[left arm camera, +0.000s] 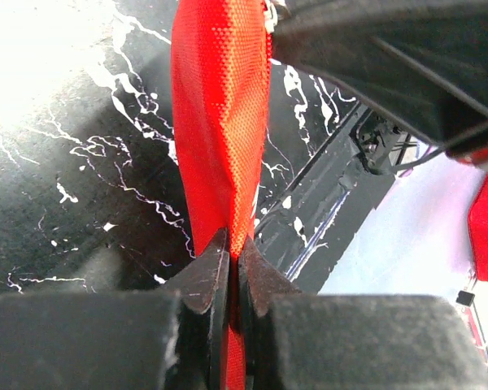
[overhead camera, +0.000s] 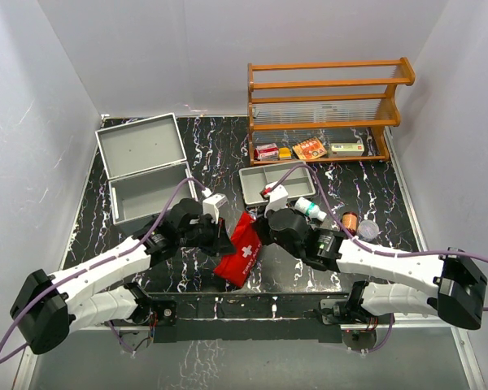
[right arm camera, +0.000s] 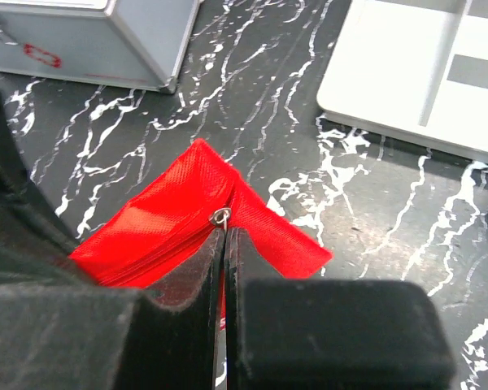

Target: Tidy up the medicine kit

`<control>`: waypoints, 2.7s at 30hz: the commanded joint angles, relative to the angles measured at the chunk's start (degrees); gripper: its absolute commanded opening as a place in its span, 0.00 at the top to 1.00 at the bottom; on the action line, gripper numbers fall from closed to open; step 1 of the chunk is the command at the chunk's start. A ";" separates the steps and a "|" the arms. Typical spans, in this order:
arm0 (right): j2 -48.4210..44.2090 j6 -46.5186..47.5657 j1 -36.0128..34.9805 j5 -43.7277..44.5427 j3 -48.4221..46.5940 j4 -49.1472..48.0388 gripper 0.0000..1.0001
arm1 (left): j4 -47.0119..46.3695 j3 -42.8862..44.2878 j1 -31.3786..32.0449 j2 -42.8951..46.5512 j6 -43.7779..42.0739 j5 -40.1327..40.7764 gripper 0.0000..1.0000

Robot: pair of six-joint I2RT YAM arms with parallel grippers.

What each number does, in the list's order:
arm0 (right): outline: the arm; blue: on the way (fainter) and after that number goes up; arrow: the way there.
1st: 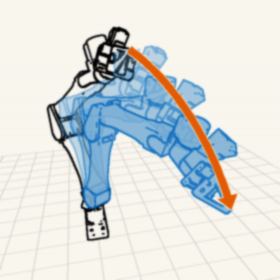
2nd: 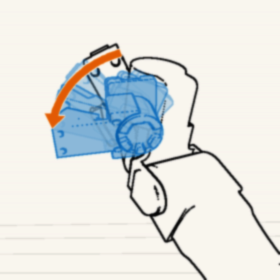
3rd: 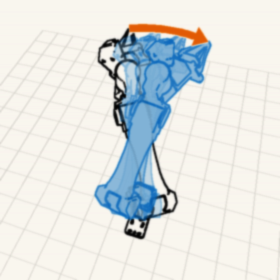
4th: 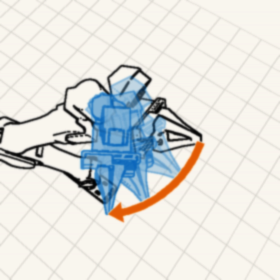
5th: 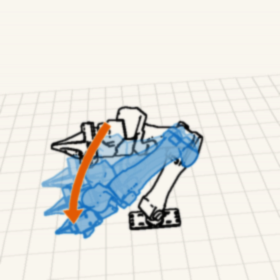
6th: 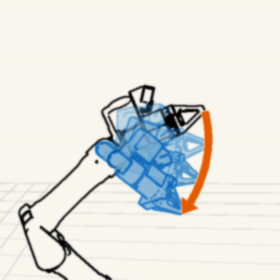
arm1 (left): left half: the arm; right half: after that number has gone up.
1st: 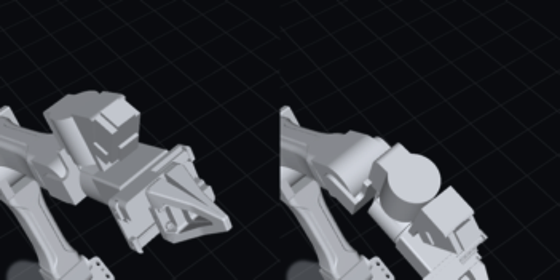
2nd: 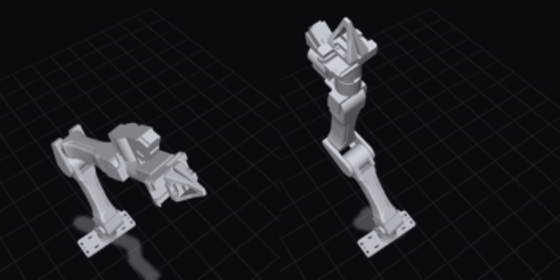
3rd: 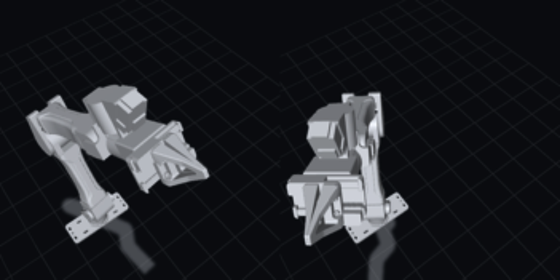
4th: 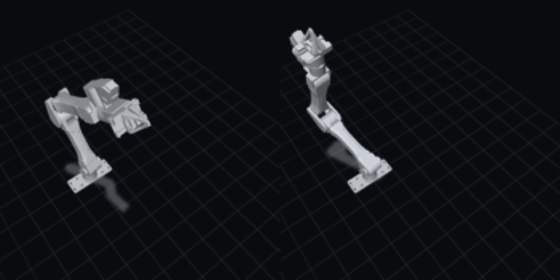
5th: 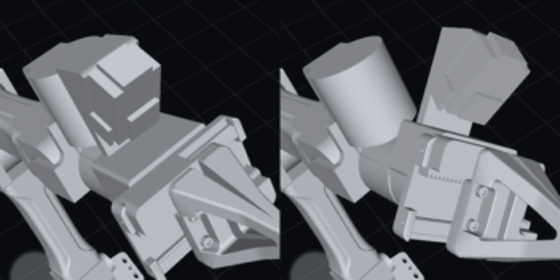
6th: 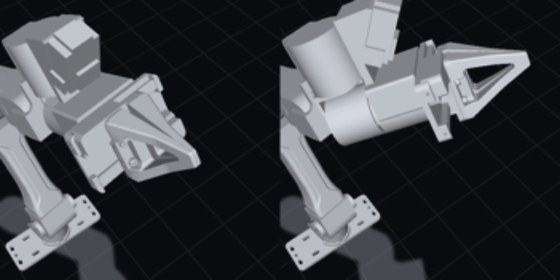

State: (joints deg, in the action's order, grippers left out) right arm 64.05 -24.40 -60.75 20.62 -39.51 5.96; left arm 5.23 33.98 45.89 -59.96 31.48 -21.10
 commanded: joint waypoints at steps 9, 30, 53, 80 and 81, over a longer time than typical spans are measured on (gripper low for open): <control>-1.29 4.39 5.20 -6.26 -7.46 5.83 0.89 | 8.95 4.51 0.17 3.01 -11.59 -9.27 1.00; -11.41 26.73 6.52 -39.01 -18.08 22.29 0.11 | 24.39 19.77 0.17 8.03 -46.22 -17.26 1.00; -6.55 22.35 6.62 -51.70 -17.39 21.67 1.00 | 21.31 17.94 0.09 16.94 -46.31 -1.23 0.60; 47.47 -20.58 7.44 -41.05 -68.89 16.93 1.00 | 30.68 46.97 0.17 14.10 -20.81 56.75 0.19; 49.63 -21.74 7.48 -40.82 -70.90 16.98 1.00 | 31.28 47.01 0.17 14.04 -20.50 57.16 0.19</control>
State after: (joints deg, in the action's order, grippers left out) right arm 107.07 -39.44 -53.30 -22.37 -101.58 22.50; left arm 32.69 79.68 45.93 -44.69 8.54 34.74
